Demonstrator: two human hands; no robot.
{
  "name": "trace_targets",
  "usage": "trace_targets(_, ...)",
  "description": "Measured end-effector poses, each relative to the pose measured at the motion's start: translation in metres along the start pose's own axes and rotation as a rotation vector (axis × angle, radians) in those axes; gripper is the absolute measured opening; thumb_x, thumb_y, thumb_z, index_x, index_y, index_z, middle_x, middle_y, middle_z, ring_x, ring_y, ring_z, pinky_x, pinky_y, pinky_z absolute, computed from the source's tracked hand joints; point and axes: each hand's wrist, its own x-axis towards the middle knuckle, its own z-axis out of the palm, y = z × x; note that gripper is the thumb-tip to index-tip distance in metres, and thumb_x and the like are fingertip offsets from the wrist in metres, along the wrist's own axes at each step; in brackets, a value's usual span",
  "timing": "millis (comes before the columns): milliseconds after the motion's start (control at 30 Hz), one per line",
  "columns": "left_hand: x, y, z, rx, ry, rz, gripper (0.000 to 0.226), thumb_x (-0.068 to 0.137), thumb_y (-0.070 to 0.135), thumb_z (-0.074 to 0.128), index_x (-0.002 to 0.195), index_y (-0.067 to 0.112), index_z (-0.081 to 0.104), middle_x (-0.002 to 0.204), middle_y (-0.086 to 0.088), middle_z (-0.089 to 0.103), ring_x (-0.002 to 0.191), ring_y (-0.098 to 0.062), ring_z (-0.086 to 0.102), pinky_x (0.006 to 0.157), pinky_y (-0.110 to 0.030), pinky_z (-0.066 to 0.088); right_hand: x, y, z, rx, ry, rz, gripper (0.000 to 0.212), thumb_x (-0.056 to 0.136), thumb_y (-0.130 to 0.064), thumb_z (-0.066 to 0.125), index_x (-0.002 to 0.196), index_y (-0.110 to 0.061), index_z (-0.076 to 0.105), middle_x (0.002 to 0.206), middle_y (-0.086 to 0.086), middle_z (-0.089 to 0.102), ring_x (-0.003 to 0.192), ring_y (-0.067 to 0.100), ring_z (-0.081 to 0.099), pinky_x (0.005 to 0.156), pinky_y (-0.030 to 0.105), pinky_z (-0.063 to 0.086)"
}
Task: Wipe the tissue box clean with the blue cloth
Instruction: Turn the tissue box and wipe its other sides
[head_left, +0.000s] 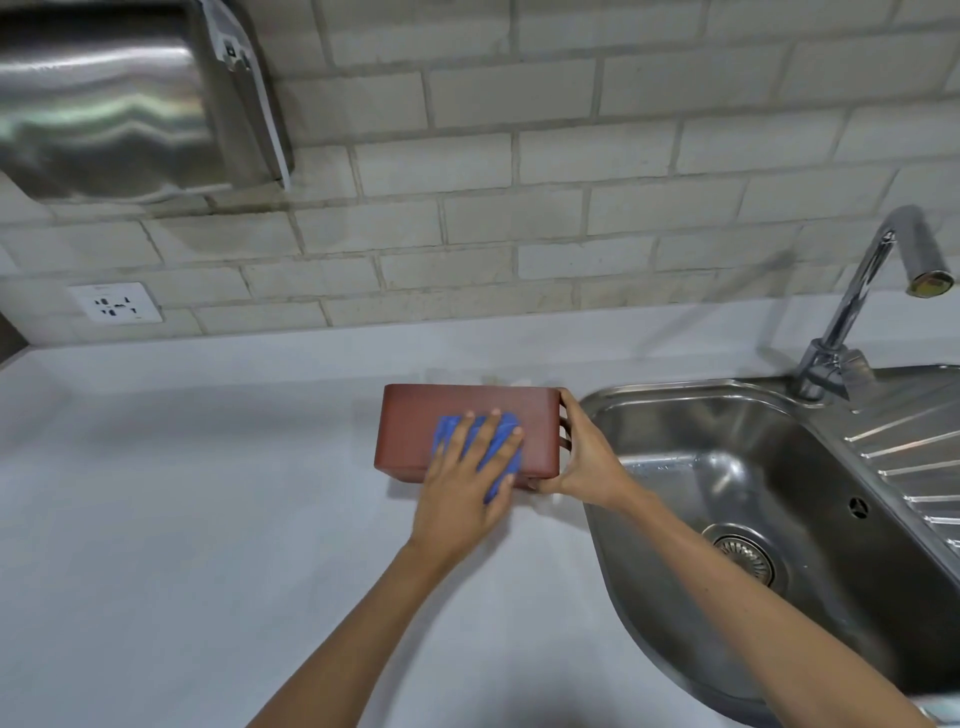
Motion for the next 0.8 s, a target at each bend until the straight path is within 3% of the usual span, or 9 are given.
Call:
trace_targets(100, 0.007, -0.014, -0.006, -0.037, 0.049, -0.224, 0.045, 0.089, 0.027, 0.043, 0.126, 0.011, 0.061, 0.135, -0.017, 0.056, 0.124, -0.043, 0.051, 0.102, -0.057, 0.042, 0.0, 0.001, 0.002, -0.034, 0.017, -0.005, 0.106, 0.045, -0.017, 0.091, 0.132, -0.025, 0.03, 0.124, -0.002, 0.051, 0.108, 0.007, 0.056, 0.091, 0.023, 0.051)
trace_targets(167, 0.027, 0.001, -0.005, -0.085, 0.041, -0.32, 0.042, 0.09, 0.023, 0.048, 0.129, 0.011, 0.058, 0.14, -0.016, 0.052, 0.129, -0.041, 0.046, 0.109, -0.055, 0.031, 0.0, 0.0, 0.004, -0.039, 0.029, -0.012, 0.104, 0.044, -0.019, 0.091, 0.13, -0.025, 0.032, 0.123, -0.004, 0.053, 0.106, 0.0, 0.055, 0.089, 0.021, 0.05)
trace_targets(267, 0.048, 0.032, 0.003, -0.072, 0.024, -0.186, 0.042, 0.087, 0.022, 0.053, 0.128, 0.013, 0.059, 0.139, -0.013, 0.054, 0.126, -0.039, 0.05, 0.107, -0.058, 0.034, 0.0, -0.002, 0.004, -0.047, 0.044, -0.024, 0.096, 0.044, -0.022, 0.087, 0.124, -0.032, 0.035, 0.121, -0.007, 0.055, 0.105, -0.008, 0.055, 0.085, 0.011, 0.046)
trace_targets(367, 0.041, 0.03, 0.006, -0.068, -0.025, -0.017, 0.044, 0.086, 0.029, 0.047, 0.126, 0.015, 0.061, 0.136, -0.011, 0.057, 0.126, -0.039, 0.05, 0.101, -0.058, 0.041, 0.001, 0.001, 0.003, -0.046, 0.042, -0.034, 0.099, 0.048, -0.023, 0.085, 0.133, -0.021, 0.033, 0.131, -0.007, 0.052, 0.114, 0.003, 0.054, 0.093, 0.015, 0.046)
trace_targets(433, 0.031, 0.009, 0.002, -0.056, -0.04, 0.0, 0.045, 0.087, 0.031, 0.049, 0.129, 0.017, 0.058, 0.139, -0.011, 0.054, 0.129, -0.04, 0.046, 0.102, -0.058, 0.039, 0.002, 0.004, 0.002, -0.047, 0.028, -0.019, 0.106, 0.046, -0.02, 0.09, 0.135, -0.023, 0.032, 0.129, -0.007, 0.051, 0.111, 0.003, 0.054, 0.091, 0.009, 0.044)
trace_targets(533, 0.016, -0.034, -0.005, -0.031, 0.044, -0.271, 0.048, 0.087, 0.032, 0.042, 0.128, 0.014, 0.06, 0.137, -0.019, 0.054, 0.126, -0.046, 0.047, 0.102, -0.06, 0.038, 0.004, 0.008, 0.0, -0.085, 0.01, -0.004, 0.101, 0.045, -0.024, 0.089, 0.124, -0.043, 0.029, 0.117, -0.018, 0.05, 0.104, -0.005, 0.051, 0.082, -0.001, 0.039)
trace_targets(633, 0.016, -0.051, -0.01, -0.151, 0.104, -0.6, 0.047, 0.09, 0.027, 0.043, 0.132, 0.01, 0.055, 0.143, -0.022, 0.045, 0.122, -0.048, 0.043, 0.103, -0.052, 0.041, 0.002, 0.01, 0.001, -0.09, 0.013, 0.008, 0.103, 0.048, -0.025, 0.088, 0.13, -0.038, 0.027, 0.119, -0.016, 0.05, 0.107, -0.002, 0.049, 0.083, 0.001, 0.039)
trace_targets(700, 0.024, -0.034, -0.008, -0.122, 0.123, -0.609, 0.047, 0.089, 0.027, 0.041, 0.13, 0.009, 0.057, 0.14, -0.022, 0.049, 0.118, -0.049, 0.046, 0.102, -0.051, 0.04, 0.002, 0.011, 0.003, -0.1, 0.024, 0.007, 0.106, 0.048, -0.024, 0.088, 0.134, -0.032, 0.026, 0.122, -0.011, 0.049, 0.109, 0.001, 0.049, 0.084, -0.001, 0.038)
trace_targets(800, 0.037, 0.008, 0.0, -0.152, 0.042, -0.458, 0.046, 0.089, 0.027, 0.045, 0.132, 0.016, 0.055, 0.141, -0.018, 0.051, 0.131, -0.045, 0.04, 0.111, -0.052, 0.03, 0.003, 0.009, 0.003, -0.096, 0.042, -0.033, 0.107, 0.046, -0.023, 0.091, 0.134, -0.024, 0.03, 0.124, -0.008, 0.052, 0.109, 0.004, 0.053, 0.085, 0.0, 0.039)
